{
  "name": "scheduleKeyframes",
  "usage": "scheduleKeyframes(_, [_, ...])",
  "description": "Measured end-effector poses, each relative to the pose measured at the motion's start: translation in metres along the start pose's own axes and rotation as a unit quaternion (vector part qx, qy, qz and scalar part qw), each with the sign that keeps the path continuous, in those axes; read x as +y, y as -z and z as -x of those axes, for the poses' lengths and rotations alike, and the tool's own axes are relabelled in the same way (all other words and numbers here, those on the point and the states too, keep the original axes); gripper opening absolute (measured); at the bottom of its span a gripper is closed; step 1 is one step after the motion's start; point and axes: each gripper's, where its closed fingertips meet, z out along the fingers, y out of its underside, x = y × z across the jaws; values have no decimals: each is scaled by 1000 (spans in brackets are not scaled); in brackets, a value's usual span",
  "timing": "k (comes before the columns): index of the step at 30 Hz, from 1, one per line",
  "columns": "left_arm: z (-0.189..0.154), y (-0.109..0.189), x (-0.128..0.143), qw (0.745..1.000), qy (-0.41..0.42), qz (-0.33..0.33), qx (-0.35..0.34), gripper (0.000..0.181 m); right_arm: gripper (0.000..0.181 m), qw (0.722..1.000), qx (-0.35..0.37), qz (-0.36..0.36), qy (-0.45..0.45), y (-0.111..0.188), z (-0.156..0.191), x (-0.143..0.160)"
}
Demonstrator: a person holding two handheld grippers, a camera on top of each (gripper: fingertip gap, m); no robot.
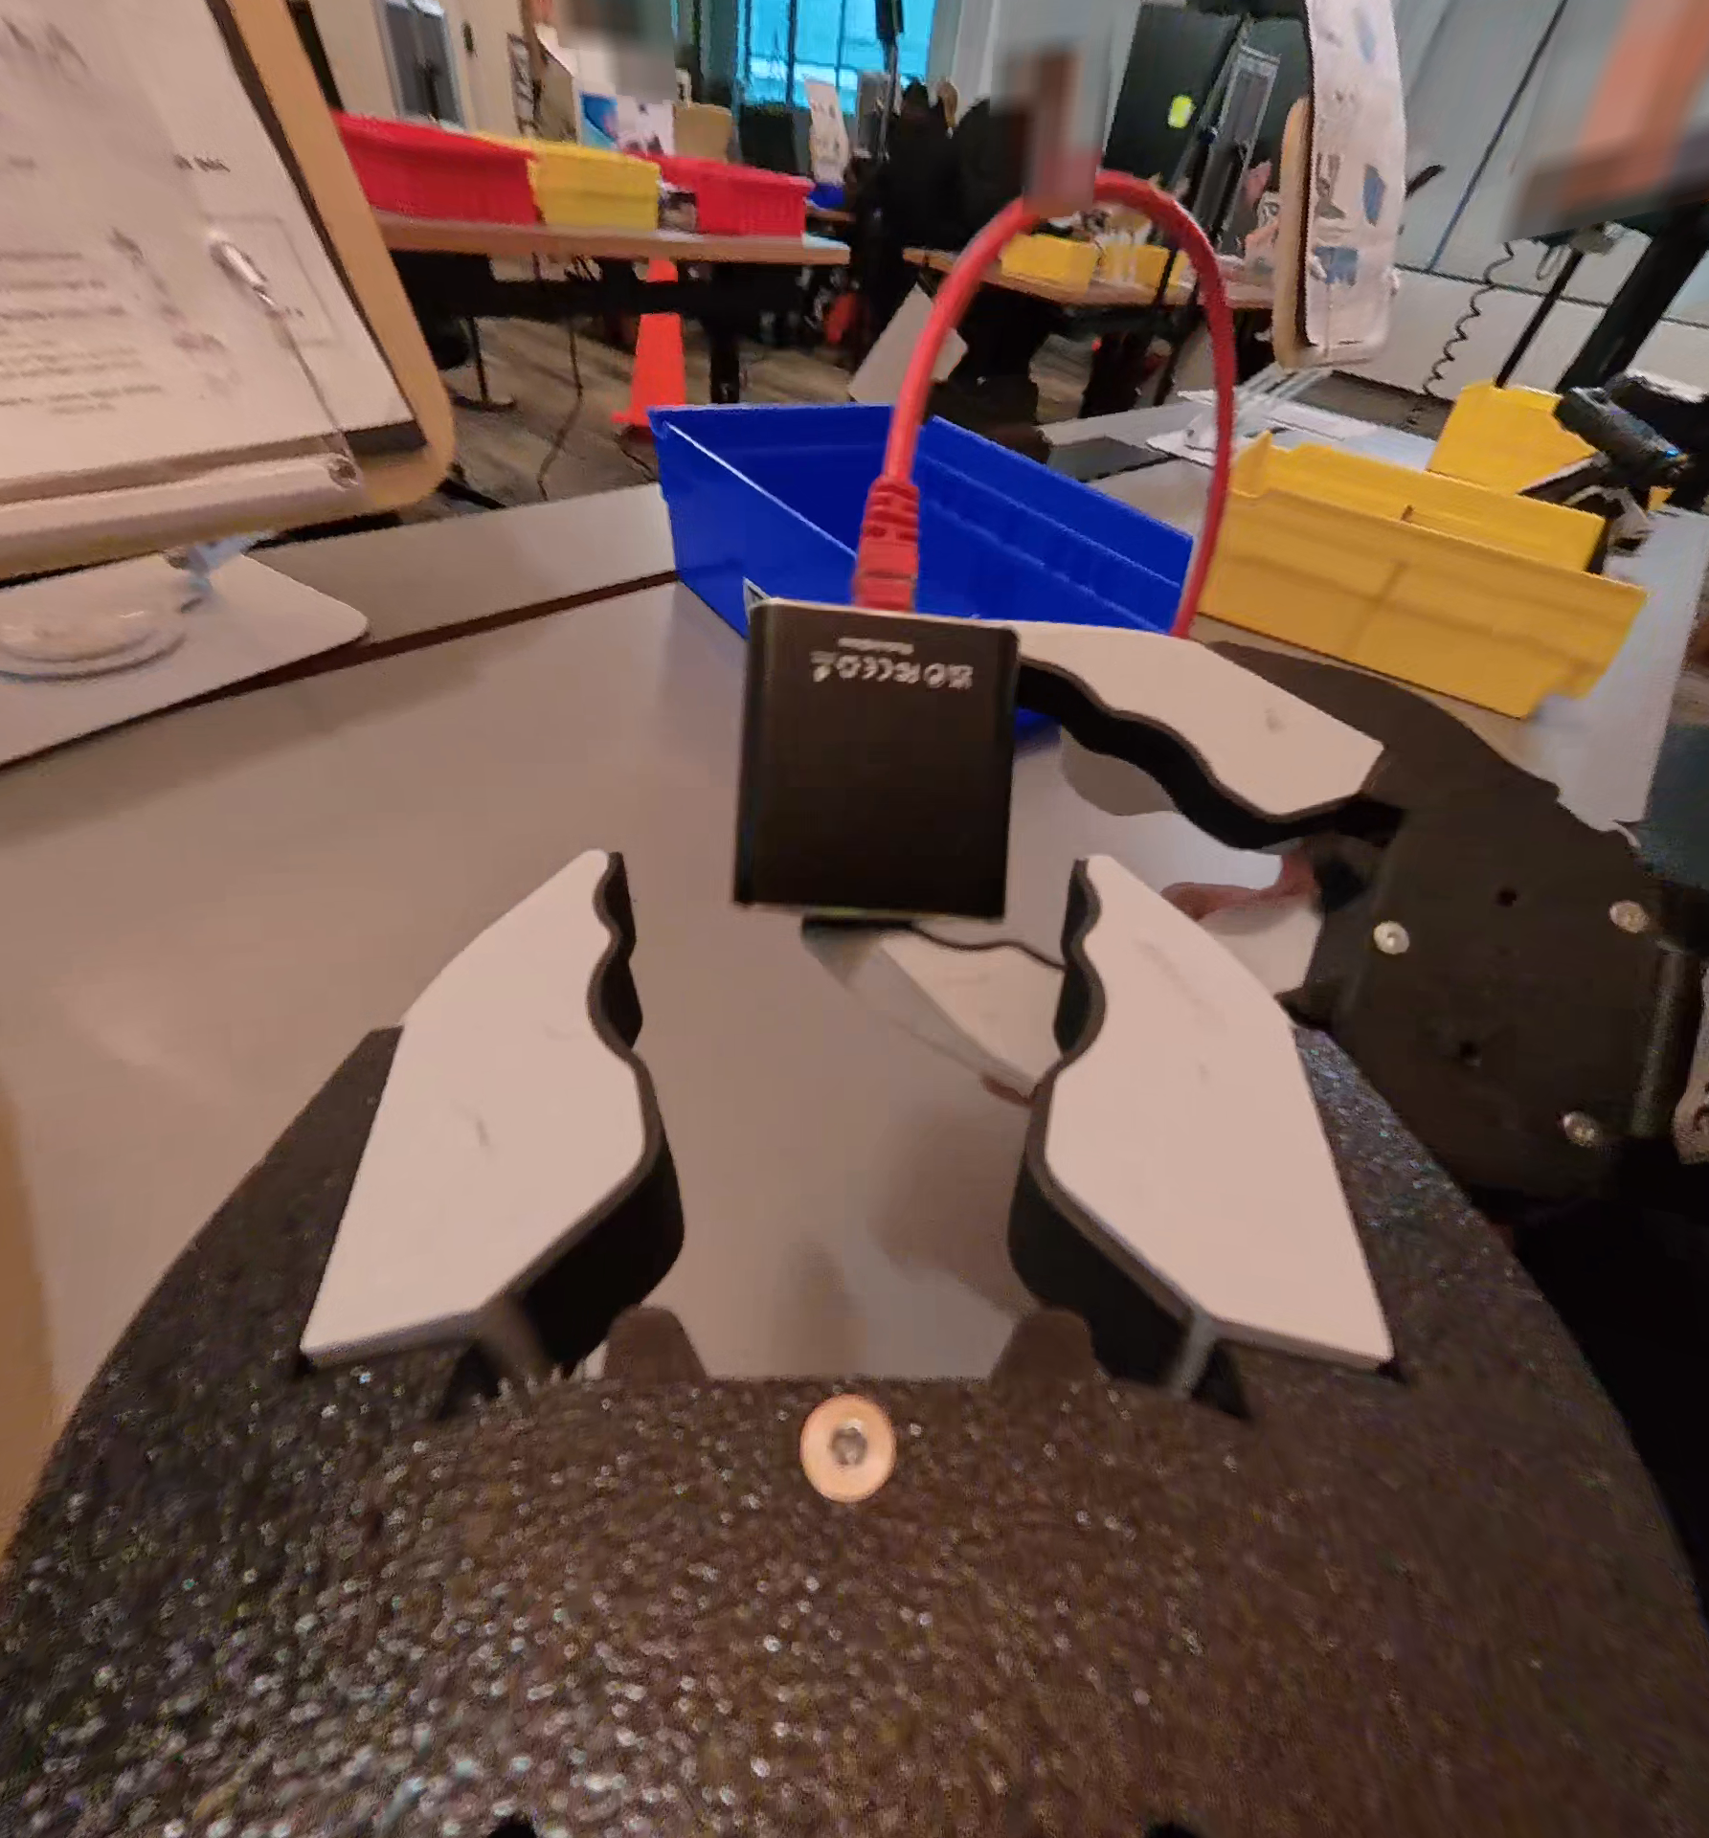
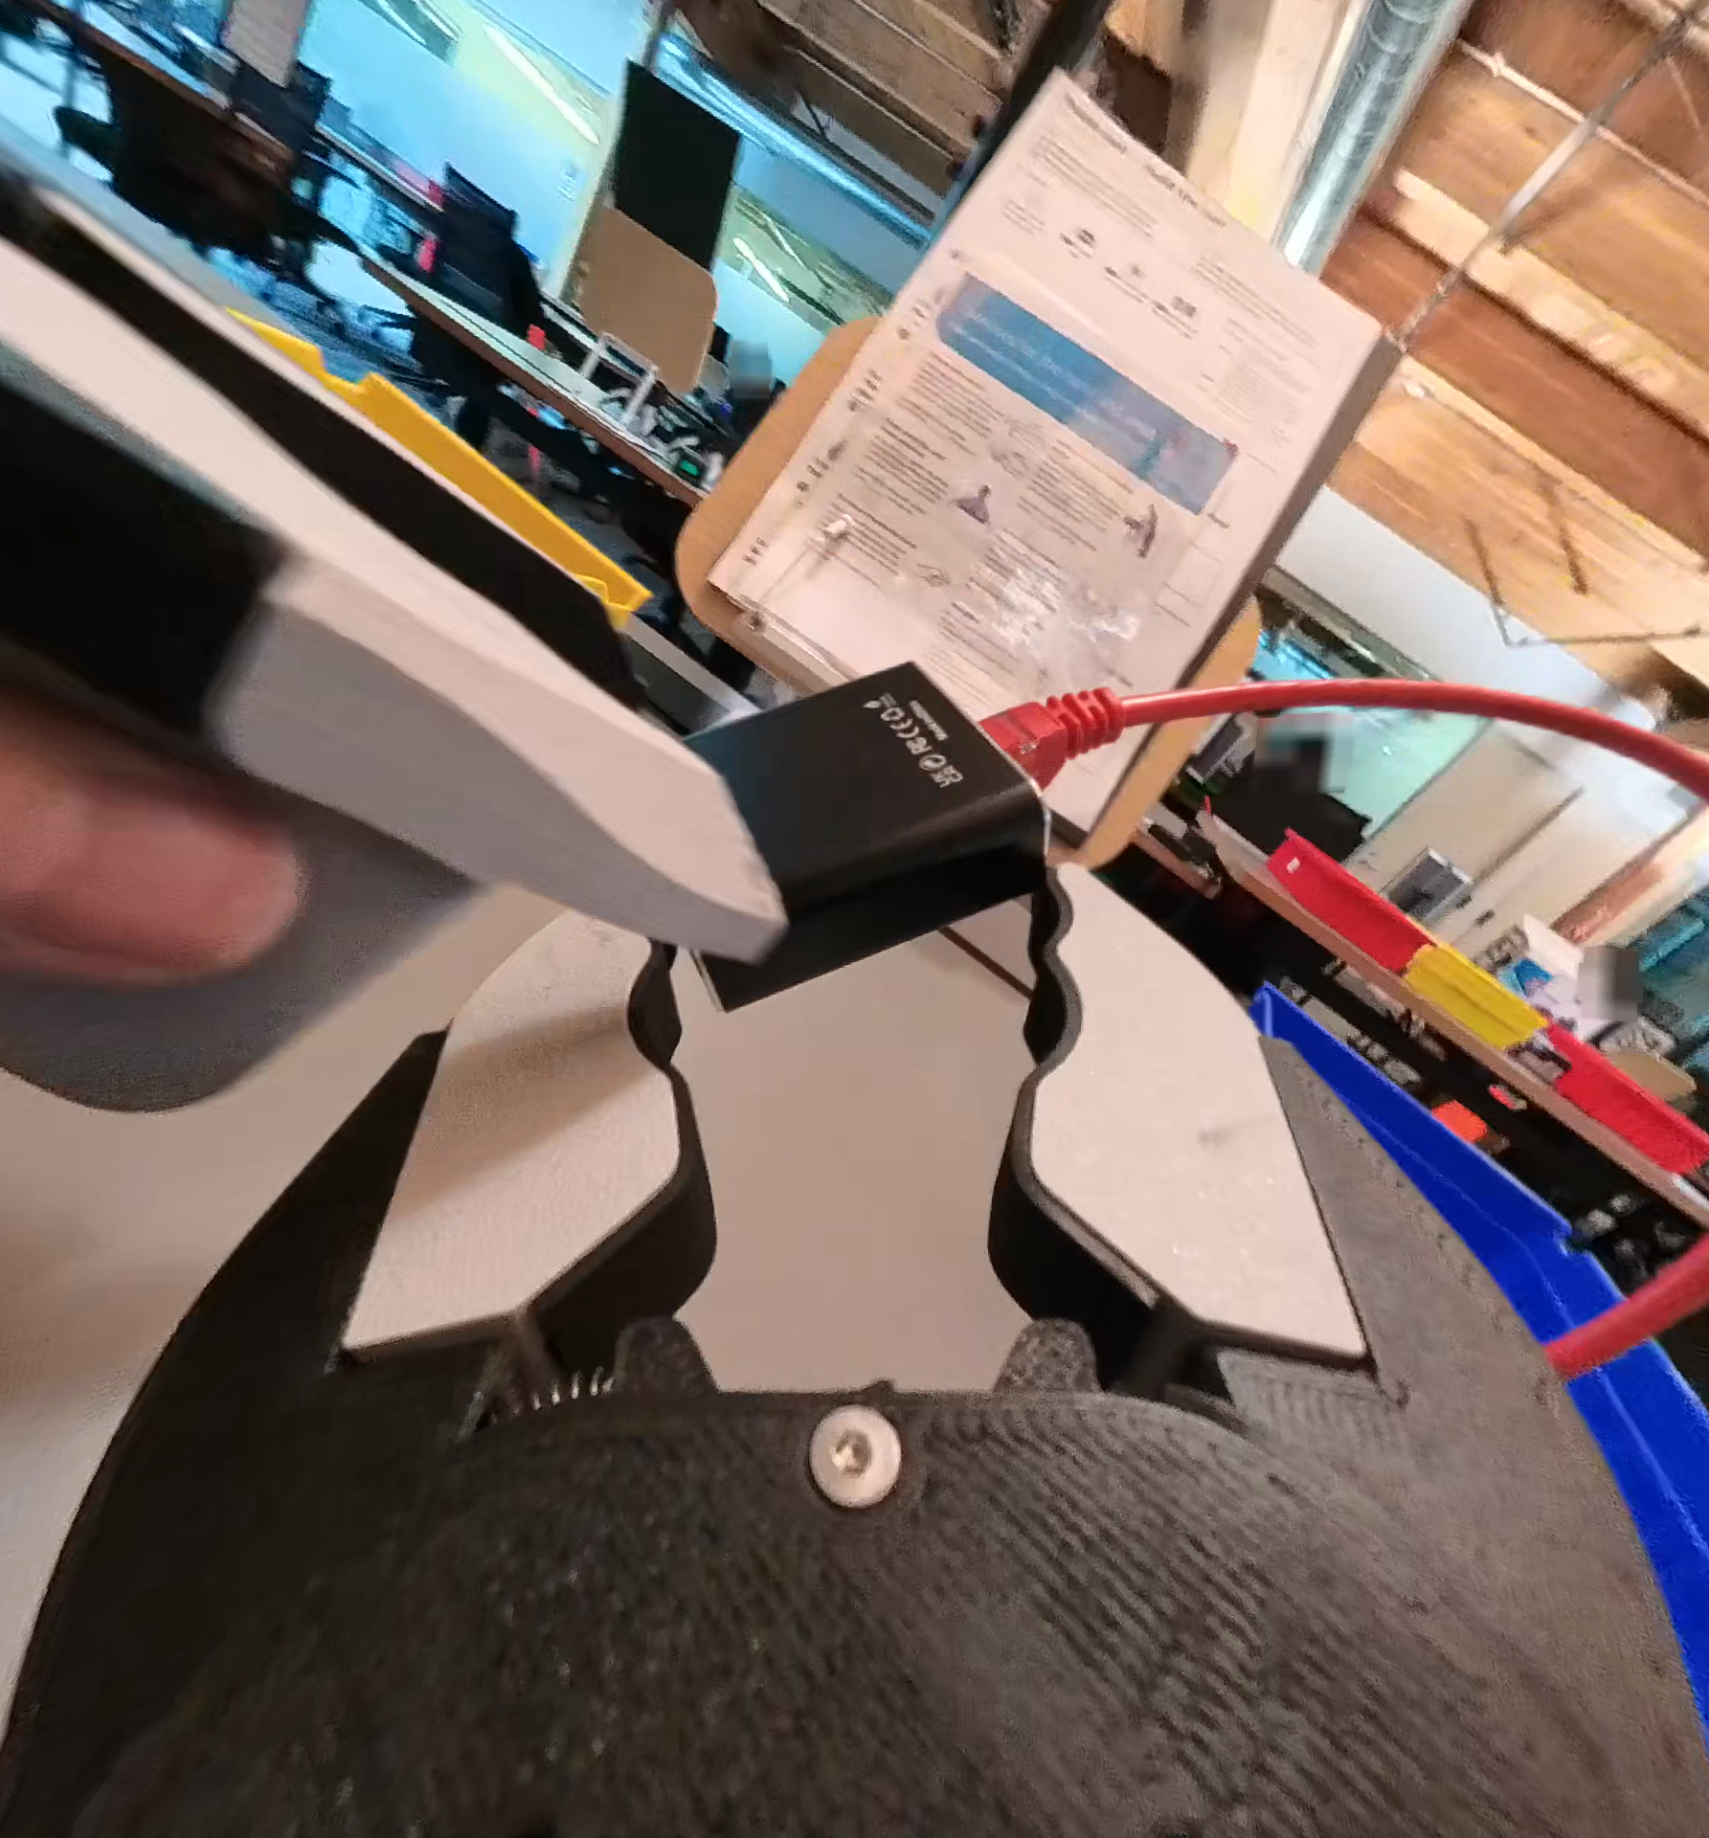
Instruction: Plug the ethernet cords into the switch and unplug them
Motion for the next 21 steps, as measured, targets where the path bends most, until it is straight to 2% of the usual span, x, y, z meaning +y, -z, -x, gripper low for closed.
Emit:
scheduleKeyframes(3, [-2,-6,3,1000,-4,19,-1,80,69,1000,9,2,27,0,4,-2])
scheduleKeyframes(9, [1,-13,13,998,-3,61,-17,62,69,993,40,20,110,0,8,1])
scheduleKeyframes(15, [7,-17,17,998,-32,50,0,58,68,991,38,29,122,-1,10,6])
scheduleKeyframes(17, [17,-14,17,996,-72,47,-21,58,66,994,-7,14,106,-3,17,5])
scheduleKeyframes(21, [40,-7,9,984,-157,54,-70,58,75,990,-115,-22,75,3,31,1])
